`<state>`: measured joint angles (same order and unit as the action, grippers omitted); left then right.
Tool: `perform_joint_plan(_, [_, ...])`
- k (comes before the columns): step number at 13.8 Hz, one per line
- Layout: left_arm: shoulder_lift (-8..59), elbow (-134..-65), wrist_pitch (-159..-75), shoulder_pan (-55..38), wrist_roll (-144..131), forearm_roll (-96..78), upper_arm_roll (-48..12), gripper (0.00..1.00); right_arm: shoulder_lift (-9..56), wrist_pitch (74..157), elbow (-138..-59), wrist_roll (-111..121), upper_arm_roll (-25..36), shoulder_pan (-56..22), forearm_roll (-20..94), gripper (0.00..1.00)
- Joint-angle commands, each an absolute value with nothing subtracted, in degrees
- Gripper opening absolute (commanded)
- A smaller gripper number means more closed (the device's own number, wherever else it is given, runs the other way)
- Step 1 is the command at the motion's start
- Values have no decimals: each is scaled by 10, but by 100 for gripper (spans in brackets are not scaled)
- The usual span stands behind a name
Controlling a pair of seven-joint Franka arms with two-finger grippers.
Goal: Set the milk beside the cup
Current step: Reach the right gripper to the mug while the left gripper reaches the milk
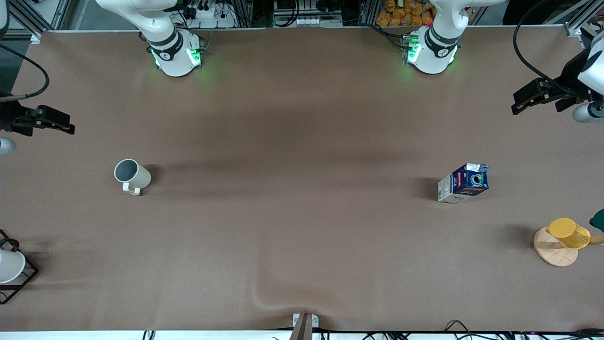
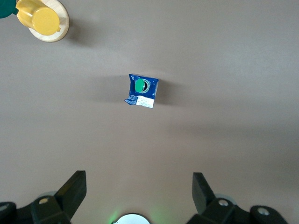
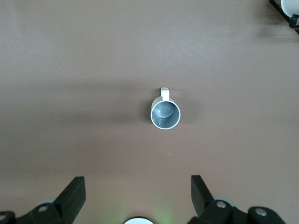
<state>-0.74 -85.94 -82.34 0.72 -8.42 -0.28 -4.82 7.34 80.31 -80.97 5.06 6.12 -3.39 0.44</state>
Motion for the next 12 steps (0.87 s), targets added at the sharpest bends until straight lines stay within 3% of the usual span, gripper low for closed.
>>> perform_joint_plan(1, [-18, -865, -820, 18, -75, -8, -52, 100, 63, 823, -833, 42, 57, -33, 8, 100])
perform_joint_plan(5, [29, -849, -823, 30, -71, -9, -49, 100, 62, 834, -845, 46, 58, -29, 11, 100])
perform_joint_plan(9, [86, -891, -911, 34, -70, -8, -49, 100, 28, 1019, -1039, 48, 58, -33, 11, 100])
perform_joint_plan(12, [98, -961, -999, 38, -69, 5, -49, 100, 31, 1125, -1131, 49, 58, -34, 11, 100])
